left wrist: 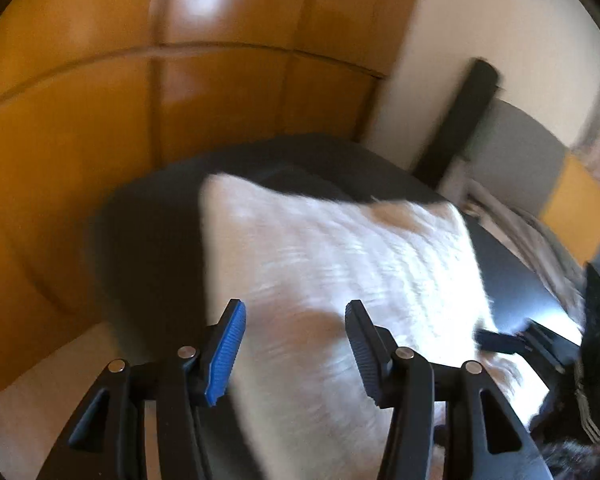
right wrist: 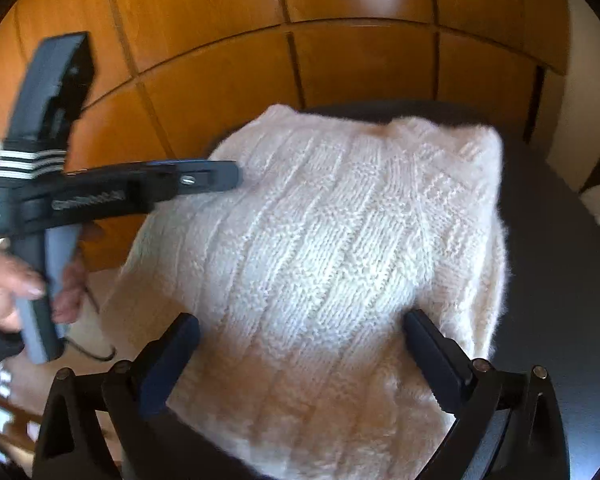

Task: Fold clothes

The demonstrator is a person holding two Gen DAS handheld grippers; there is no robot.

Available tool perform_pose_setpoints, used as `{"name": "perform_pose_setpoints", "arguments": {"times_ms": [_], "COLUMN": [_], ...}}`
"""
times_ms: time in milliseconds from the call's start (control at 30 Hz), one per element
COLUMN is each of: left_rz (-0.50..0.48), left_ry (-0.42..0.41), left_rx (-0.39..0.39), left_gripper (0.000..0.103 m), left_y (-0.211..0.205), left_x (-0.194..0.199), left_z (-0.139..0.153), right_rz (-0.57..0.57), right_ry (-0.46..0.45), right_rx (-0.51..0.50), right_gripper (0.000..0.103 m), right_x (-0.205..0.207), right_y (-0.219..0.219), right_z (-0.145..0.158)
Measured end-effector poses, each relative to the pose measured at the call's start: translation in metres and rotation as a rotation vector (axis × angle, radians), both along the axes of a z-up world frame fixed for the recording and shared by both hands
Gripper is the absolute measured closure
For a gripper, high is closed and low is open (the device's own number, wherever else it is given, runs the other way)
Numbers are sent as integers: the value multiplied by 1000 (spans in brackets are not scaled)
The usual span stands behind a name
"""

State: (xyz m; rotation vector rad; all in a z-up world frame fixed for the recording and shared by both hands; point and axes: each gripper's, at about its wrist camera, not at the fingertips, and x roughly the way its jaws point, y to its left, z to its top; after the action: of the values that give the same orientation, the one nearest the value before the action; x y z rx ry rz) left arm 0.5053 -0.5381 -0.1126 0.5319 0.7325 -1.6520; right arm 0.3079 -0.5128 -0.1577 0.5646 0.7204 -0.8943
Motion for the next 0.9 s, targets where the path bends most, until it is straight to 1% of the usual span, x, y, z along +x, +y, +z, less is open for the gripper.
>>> {"name": "perform_pose_setpoints", "arguments": {"times_ms": [100, 133, 167, 200, 267, 300, 367, 400, 433, 500, 533, 633, 700, 733, 800, 900], "left_rz": [159, 203, 226, 231, 220, 209, 174, 157, 135, 101, 88, 51, 27, 15, -4, -23], "left_ry": [-89, -126, -163, -186, -201, -207, -225, -234, -258, -327, -327, -201, -117, -76, -24, -9], "left_rx": [-81, -92, -83, -71, -60, -71, -132, -162, -196, -266, -287, -303, -312, -300, -246, -188], "left_gripper": [49, 49, 49, 49, 49, 49, 49, 51, 51, 52, 53, 53, 53, 54, 60, 61], "left_y": [30, 39, 42, 43, 55, 61, 79, 87, 95, 109, 116, 129, 139, 140, 134, 132], "left_x": [12, 14, 11, 7, 1, -3, -13, -18, -24, -38, -40, -30, -24, -20, -16, -17], "left_z": [29, 37, 41, 45, 54, 61, 82, 92, 103, 124, 132, 145, 154, 156, 151, 142], "right_rz": [-105, -146, -197, -241, -319, -327, -315, -316, -319, -375, -404, -477, -503, -510, -521, -532], "right_ry": [-9, -12, -11, -8, 5, 3, -5, 3, 16, 74, 103, 141, 136, 134, 127, 109], "right_rx": [12, 1, -13, -19, -34, -58, -110, -110, -102, -150, -176, -261, -278, -276, -268, -268], "right_gripper": [0, 0, 0, 0, 0, 0, 0, 0, 0, 0, 0, 0, 0, 0, 0, 0], "right_x": [2, 3, 4, 5, 12, 14, 29, 39, 39, 32, 28, 28, 25, 24, 23, 27], "right_y": [6, 9, 14, 18, 27, 35, 52, 53, 68, 83, 91, 118, 130, 132, 134, 136], "right_z": [17, 25, 37, 49, 72, 84, 101, 105, 113, 129, 137, 155, 162, 163, 165, 168]}}
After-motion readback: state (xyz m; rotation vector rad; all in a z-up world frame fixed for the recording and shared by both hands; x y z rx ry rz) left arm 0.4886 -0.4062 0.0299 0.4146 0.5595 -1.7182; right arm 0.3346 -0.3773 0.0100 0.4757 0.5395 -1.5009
